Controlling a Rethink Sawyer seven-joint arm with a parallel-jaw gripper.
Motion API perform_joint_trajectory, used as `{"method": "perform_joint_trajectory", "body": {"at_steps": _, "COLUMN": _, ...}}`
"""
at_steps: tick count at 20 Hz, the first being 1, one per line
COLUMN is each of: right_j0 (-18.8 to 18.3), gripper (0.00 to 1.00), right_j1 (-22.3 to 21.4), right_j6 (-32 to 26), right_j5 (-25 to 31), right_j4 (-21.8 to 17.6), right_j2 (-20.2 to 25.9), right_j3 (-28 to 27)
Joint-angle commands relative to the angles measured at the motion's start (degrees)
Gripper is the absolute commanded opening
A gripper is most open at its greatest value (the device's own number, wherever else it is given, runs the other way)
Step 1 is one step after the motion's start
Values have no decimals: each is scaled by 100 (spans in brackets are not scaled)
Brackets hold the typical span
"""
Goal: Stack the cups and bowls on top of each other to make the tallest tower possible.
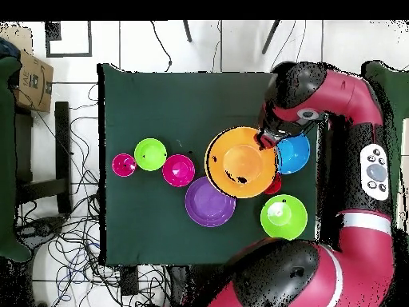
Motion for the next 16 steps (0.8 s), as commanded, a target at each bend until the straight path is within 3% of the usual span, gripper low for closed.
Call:
{"method": "perform_joint_trajectory", "body": {"at_steps": 1, "right_j0": -182, "gripper": 0, "right_j1": 295, "right_j6": -601, "right_j5": 335, "right_j4": -13, "right_j2": 221, "right_j3": 524}}
{"method": "perform_joint_trajectory", "body": {"at_steps": 16, "right_j0": -547, "gripper": 0, "right_j1": 230, "right_j6": -233, "right_j5": -453, "right_j4": 242, "right_j2": 358, "right_j3": 1664}}
